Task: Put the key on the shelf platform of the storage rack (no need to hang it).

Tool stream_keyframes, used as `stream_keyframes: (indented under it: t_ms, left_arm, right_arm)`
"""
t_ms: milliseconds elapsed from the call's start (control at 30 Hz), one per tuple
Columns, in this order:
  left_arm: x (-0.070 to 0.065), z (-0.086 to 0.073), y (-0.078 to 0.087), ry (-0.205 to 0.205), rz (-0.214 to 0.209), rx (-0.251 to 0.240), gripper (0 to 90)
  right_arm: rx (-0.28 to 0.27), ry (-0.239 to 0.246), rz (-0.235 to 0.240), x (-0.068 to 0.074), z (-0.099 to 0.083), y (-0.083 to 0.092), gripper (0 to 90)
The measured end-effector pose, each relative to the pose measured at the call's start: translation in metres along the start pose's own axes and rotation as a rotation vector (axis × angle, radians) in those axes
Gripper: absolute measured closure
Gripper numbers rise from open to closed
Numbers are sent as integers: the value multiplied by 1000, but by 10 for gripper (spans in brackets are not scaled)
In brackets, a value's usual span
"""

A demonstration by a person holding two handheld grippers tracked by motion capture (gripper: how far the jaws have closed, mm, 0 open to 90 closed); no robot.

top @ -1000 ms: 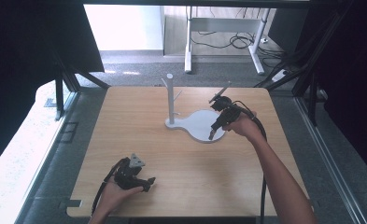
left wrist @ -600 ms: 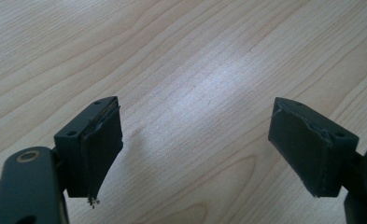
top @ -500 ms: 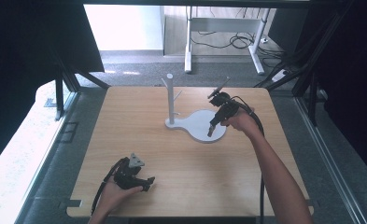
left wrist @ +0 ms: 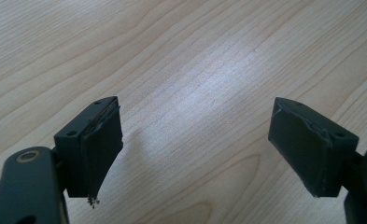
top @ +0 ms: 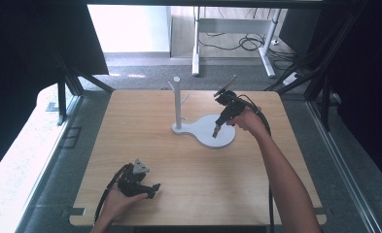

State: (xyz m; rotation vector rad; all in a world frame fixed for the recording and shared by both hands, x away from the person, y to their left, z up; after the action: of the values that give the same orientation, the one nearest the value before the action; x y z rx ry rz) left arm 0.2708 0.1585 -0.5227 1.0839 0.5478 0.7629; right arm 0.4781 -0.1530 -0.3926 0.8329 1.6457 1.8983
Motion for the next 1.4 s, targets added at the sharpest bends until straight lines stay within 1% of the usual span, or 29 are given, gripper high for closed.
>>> stream_keyframes:
  t_ms: [100, 200, 267, 333, 367, 433, 533, 600, 733, 900, 967, 1000, 1067, 1233, 1267, 1400]
  left_arm:
    - [0, 0, 0, 0, 1, -1, 179]
    - [2, -1, 0, 1, 1, 0, 179]
    - [2, -1, 0, 2, 1, -1, 179]
    - [2, -1, 0, 0, 1, 1, 179]
    - [2, -1, 0, 0, 1, 1, 179]
    - [2, -1, 0, 0, 0, 1, 179]
    - [2, -1, -1, 7, -2, 2, 179]
    - [2, -1, -1, 4, -2, 6, 179]
    - [2, -1, -1, 5, -1, 4, 180]
    - [3, -1, 0, 7, -2, 3, 180]
    - [3, -1, -1, 14, -4, 4, 180]
    - [3, -1, -1, 10, -2, 4, 180]
    - [3, -1, -1, 6, -2, 4, 180]
    - [3, -1, -1, 17, 0, 1, 179]
    - [3, -1, -2, 17, -2, 2, 180]
    - [2, -1, -2, 12, -2, 7, 179]
  right_arm:
    - [7, -1, -9, -2, 6, -2, 899]
    - [27, 3, -23, -3, 11, -6, 899]
    - [29, 4, -22, -3, 14, -8, 899]
    - [33, 1, -26, -5, 17, -10, 899]
    - [34, -10, -24, -6, 18, -11, 899]
    - [36, -15, -29, -10, 20, -15, 899]
    - [38, -16, -50, -13, 23, -21, 899]
    - [31, -19, -50, -15, 25, -24, 899]
    - [41, -29, -40, -19, 27, -32, 899]
    - [49, -34, -47, -24, 31, -40, 899]
    - [46, -47, -46, -26, 31, -43, 898]
    - [43, -54, -47, -27, 31, -45, 898]
    - [41, -57, -50, -30, 31, -49, 898]
    - [43, -63, -66, -35, 30, -57, 897]
    - [44, -71, -68, -36, 30, -59, 897]
    - [46, -81, -70, -40, 29, -67, 896]
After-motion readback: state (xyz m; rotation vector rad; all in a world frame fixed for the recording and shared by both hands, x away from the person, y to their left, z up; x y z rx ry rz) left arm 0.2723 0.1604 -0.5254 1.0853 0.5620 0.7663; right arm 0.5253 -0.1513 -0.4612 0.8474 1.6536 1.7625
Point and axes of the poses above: each handheld gripper's, and its own axes: y roughly backward along the jaws, z roughly out of its top, x roughly to its left, the point moved 1 cm from there along -y, roughly forward along the jaws, and after that the axes turned 15 degrees about x, right-handed, at the moved point
